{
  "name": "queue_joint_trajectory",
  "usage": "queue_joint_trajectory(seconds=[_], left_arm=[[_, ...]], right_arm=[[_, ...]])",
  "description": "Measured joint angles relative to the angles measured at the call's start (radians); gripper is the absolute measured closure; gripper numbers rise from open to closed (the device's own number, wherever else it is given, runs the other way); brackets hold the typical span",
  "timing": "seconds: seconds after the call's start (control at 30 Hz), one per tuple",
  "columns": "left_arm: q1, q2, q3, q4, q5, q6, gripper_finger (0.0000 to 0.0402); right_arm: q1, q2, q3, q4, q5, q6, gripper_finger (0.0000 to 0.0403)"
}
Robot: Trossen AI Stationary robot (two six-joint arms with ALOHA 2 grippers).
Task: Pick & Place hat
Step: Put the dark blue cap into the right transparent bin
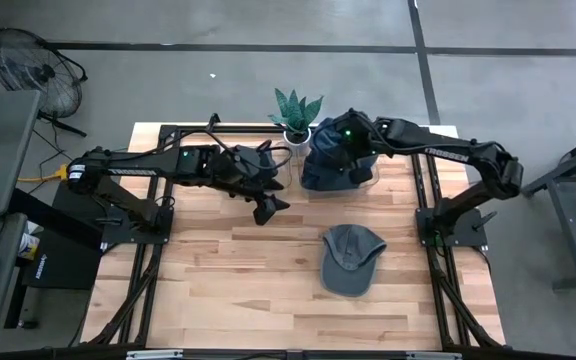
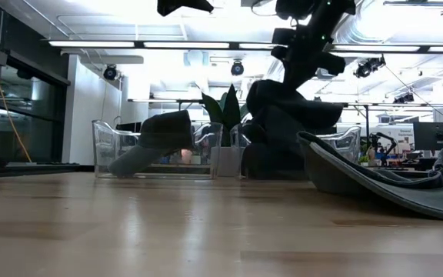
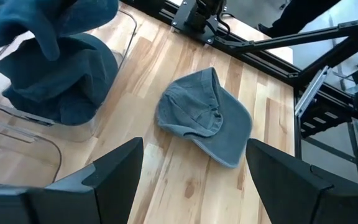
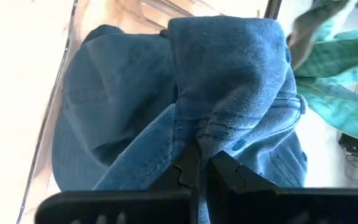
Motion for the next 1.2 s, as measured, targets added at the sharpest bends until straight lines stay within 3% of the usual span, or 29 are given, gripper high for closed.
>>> queue_joint_trajectory(seconds=[0.3, 0.73, 1.2], left_arm=[[0.0, 0.0, 0.0, -0.015, 0.019, 0.012, 0.0122], [0.0, 0.0, 0.0, -0.015, 0.032, 0.021, 0.0122], [0.0, 0.0, 0.0, -0.016, 0.035, 0.021, 0.0122]], right_arm=[[0.047, 0.047, -0.014, -0.029, 0.0, -0.04, 0.0403], [0.104, 0.049, -0.192, 0.058, 0.043, -0.13, 0.0403], [0.089, 0.048, -0.318, 0.249, -0.069, -0.116, 0.0403]])
